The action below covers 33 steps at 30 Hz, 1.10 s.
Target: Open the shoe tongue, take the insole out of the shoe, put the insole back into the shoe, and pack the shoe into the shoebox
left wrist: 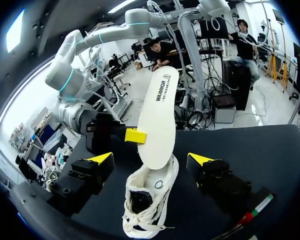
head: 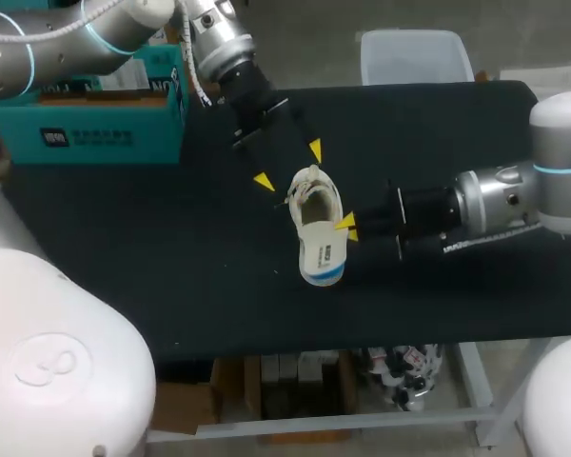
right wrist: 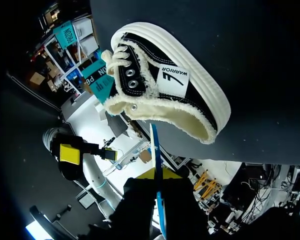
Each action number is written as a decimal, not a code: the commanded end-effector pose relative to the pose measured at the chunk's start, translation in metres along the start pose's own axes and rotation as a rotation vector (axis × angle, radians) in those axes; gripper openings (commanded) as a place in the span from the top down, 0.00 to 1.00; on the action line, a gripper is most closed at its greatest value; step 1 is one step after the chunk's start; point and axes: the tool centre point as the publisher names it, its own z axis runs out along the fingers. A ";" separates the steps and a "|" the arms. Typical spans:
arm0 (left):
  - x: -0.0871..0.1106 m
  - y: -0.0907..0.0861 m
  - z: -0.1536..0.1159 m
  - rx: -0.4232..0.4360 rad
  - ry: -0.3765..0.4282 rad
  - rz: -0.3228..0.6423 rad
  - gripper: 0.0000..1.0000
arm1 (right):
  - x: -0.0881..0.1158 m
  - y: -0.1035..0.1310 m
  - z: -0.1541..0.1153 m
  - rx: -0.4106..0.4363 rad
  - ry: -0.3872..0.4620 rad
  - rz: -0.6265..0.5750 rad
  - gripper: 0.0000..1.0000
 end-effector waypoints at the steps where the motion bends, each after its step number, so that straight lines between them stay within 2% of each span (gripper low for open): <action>1: 0.020 -0.020 0.016 -0.130 -0.262 -0.019 0.00 | 0.001 0.000 -0.002 0.002 0.010 -0.002 1.00; 2: 0.023 -0.022 0.016 -0.157 -0.227 -0.027 0.00 | 0.001 0.000 -0.002 -0.001 0.012 -0.003 1.00; 16: 0.023 -0.022 0.016 -0.157 -0.227 -0.027 0.00 | 0.011 0.009 -0.007 0.002 0.021 -0.007 1.00; 18: 0.025 -0.024 0.028 -0.178 -0.283 -0.063 0.00 | 0.013 0.010 -0.006 0.003 0.024 -0.010 1.00; 23: 0.035 -0.014 0.054 -0.115 -0.405 -0.113 0.00 | 0.014 0.011 -0.005 0.002 0.022 -0.005 1.00; 26: 0.043 -0.010 0.065 -0.096 -0.465 -0.112 0.00 | 0.013 0.011 -0.005 -0.001 0.023 -0.001 1.00; 33: 0.057 -0.015 0.076 -0.063 -0.568 -0.053 0.00 | 0.010 0.011 -0.002 -0.005 0.033 -0.002 1.00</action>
